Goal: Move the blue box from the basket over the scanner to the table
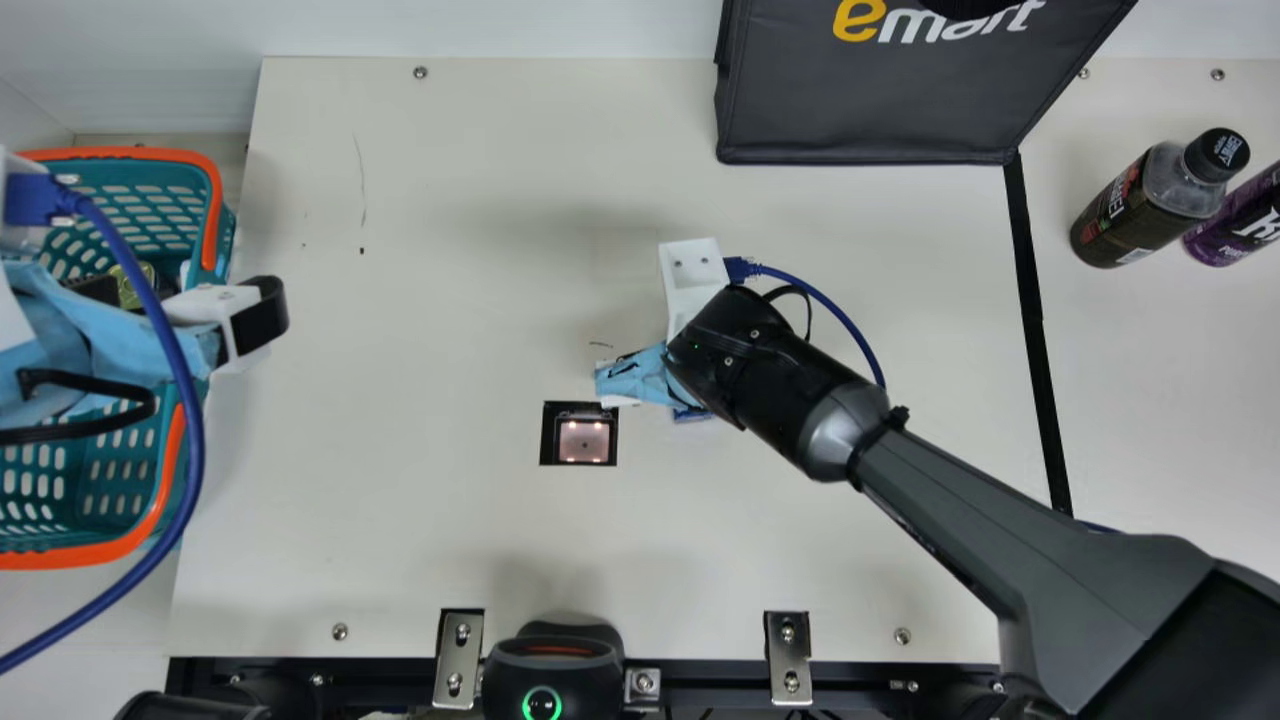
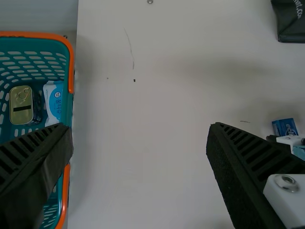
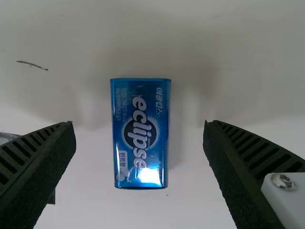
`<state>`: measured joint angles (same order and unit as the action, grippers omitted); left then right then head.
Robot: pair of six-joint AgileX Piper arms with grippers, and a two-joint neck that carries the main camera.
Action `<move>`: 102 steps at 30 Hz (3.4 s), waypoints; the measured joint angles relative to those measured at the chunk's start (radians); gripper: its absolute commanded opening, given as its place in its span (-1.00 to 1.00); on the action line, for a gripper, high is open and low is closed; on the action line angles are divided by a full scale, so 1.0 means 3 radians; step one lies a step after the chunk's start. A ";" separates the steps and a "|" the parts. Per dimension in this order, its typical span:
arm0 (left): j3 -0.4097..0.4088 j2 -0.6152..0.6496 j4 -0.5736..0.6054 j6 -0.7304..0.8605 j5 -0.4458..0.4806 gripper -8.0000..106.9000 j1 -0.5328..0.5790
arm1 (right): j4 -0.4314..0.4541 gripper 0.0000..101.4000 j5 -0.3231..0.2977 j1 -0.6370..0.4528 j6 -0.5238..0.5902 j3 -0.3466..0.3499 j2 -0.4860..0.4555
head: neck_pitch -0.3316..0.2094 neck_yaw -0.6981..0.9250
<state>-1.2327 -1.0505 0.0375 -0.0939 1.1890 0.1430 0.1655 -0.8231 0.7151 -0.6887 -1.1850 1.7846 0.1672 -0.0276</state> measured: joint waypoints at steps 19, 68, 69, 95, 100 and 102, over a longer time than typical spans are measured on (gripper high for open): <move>0.0000 0.0000 0.0000 0.0000 0.0000 0.71 0.0000 | -0.0068 0.74 -0.0026 -0.0036 -0.0015 -0.0066 0.0149 | 0.0005 0.0000; 0.0000 0.0000 0.0000 0.0000 0.0000 0.71 0.0000 | -0.0689 -1.00 -0.0557 -0.1558 0.1248 0.0266 -0.1256 | 0.0000 -0.1156; 0.0000 0.0000 0.0000 0.0000 0.0000 0.71 0.0000 | -0.0767 -1.00 -0.0575 -0.1718 0.1370 0.0313 -0.1334 | 0.0000 -0.1156; 0.0000 0.0000 0.0000 0.0000 0.0000 0.71 0.0000 | -0.0966 -1.00 -0.0586 -0.5216 0.3948 -0.0192 -0.0823 | 0.0000 -0.1156; 0.0000 0.0000 0.0000 0.0000 0.0000 0.71 0.0000 | -0.1005 -1.00 -0.0451 -0.5385 0.4280 -0.0269 -0.0611 | 0.0000 -0.1156; 0.0000 0.0000 0.0000 0.0000 0.0000 0.71 0.0000 | -0.1025 -1.00 -0.0371 -0.5398 0.4405 -0.0272 -0.0539 | 0.0005 -0.1156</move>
<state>-1.2327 -1.0505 0.0375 -0.0939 1.1890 0.1430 -0.1419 -0.9344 -0.9043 0.6328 -1.2665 1.6228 0.1687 -0.3743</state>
